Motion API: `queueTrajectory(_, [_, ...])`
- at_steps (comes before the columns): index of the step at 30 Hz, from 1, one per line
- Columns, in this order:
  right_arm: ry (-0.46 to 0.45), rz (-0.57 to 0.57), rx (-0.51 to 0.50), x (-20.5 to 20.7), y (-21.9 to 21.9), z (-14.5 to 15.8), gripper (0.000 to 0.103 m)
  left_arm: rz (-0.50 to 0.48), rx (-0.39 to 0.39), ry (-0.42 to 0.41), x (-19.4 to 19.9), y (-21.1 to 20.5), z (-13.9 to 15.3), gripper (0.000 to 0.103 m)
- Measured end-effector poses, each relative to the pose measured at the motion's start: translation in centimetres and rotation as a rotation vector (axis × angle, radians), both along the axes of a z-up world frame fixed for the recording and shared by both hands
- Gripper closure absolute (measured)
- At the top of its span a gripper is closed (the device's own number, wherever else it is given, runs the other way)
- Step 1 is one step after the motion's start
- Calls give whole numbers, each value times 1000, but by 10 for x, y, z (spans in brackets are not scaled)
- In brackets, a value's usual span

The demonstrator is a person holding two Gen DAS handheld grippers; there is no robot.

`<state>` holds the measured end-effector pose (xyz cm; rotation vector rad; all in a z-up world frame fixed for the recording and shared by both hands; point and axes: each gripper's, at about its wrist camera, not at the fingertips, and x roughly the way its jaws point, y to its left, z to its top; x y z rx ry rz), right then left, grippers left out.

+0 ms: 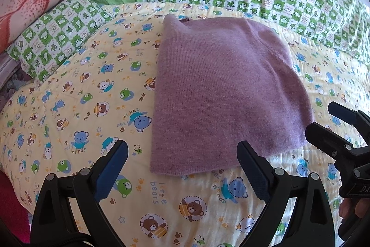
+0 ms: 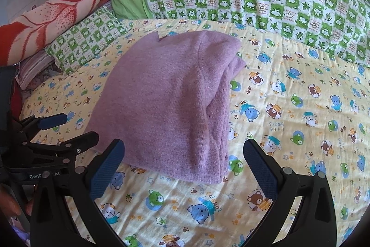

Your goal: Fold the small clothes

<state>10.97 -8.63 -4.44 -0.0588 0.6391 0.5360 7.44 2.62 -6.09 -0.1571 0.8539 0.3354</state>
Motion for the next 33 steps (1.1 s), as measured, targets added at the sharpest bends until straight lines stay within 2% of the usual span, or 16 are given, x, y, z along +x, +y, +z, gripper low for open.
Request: queueTrajectory(33, [-9, -11, 15, 7, 0, 10, 1, -24, 32, -20, 9, 4, 10, 7])
